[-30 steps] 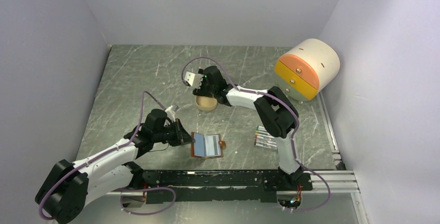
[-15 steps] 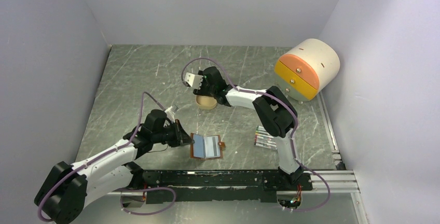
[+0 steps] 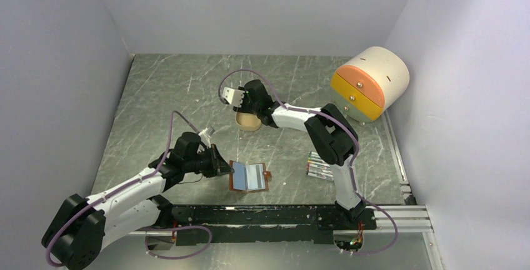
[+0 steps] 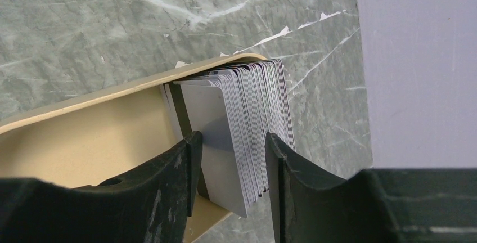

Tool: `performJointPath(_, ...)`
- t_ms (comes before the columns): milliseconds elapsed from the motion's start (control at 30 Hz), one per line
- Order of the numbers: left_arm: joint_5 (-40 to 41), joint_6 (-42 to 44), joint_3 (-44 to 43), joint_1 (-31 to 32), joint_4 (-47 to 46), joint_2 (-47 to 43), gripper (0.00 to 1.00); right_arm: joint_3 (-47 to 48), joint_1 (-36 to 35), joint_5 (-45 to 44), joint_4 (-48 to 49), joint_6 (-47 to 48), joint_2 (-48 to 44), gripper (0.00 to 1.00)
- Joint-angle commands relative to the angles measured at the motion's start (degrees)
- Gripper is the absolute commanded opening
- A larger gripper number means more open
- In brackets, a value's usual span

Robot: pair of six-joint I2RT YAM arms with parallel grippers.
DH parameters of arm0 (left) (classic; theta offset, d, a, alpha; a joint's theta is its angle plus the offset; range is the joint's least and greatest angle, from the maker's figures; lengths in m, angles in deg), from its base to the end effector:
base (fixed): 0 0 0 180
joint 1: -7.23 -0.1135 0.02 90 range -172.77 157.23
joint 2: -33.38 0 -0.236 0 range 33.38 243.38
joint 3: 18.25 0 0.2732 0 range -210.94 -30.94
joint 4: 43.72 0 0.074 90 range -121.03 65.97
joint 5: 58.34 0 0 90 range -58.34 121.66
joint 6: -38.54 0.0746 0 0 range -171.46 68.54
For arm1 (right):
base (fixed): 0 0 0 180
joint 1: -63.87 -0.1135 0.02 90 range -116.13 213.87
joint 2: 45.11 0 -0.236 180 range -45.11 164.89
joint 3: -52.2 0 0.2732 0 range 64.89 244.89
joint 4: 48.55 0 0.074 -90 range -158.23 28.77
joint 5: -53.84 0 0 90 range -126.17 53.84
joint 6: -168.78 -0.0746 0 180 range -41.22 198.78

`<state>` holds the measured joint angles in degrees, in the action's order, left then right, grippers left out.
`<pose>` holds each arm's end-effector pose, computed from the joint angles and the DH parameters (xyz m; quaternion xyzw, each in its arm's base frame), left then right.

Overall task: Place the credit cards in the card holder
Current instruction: Pick up the credit card from the storage box.

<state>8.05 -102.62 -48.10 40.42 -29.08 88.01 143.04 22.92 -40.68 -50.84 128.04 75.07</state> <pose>0.1857 -0.1572 0.1010 -0.0519 0.8878 -0.4178 0.1857 0.3839 0.3253 0.1058 -0.6044 0.6293 -0.0696 0.4835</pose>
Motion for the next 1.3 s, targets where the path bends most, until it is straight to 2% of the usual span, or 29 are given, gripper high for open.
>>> performJointPath(0,-1.19,0.64,-0.83,0.01,-1.49,0.47,0.09,1.64,0.80,-0.93,0.88,0.33,-1.25,0.47)
performJointPath(433,-1.52,0.36,-0.29,0.00,-2.73,1.12,0.09,2.19,0.78,-1.18,-1.67,1.52,-2.70,0.39)
performJointPath(567,-1.52,0.36,-0.41,0.01,-3.08,1.34,0.09,2.12,0.77,-1.01,-2.81,1.87,-2.94,0.31)
performJointPath(833,-1.68,0.22,-0.14,0.00,-3.64,1.43,0.09,0.78,0.58,-0.05,-3.68,0.89,-5.59,0.24)
performJointPath(900,-1.70,0.35,-0.37,0.03,-3.60,1.67,0.09,0.44,0.41,0.83,-4.25,-0.41,-6.47,0.17)
performJointPath(967,-1.64,0.63,-0.72,-0.01,-3.39,1.93,0.09,-0.15,0.22,2.03,-5.15,-1.61,-7.38,0.02)
performJointPath(1000,-1.31,0.81,-1.05,0.03,-2.97,2.15,0.09,-0.70,0.21,2.39,-5.13,-2.29,-7.63,0.00)
performJointPath(1267,0.80,0.64,-0.98,0.01,-1.81,2.51,0.09,-5.20,0.13,7.88,-6.62,-9.20,-15.92,0.00)
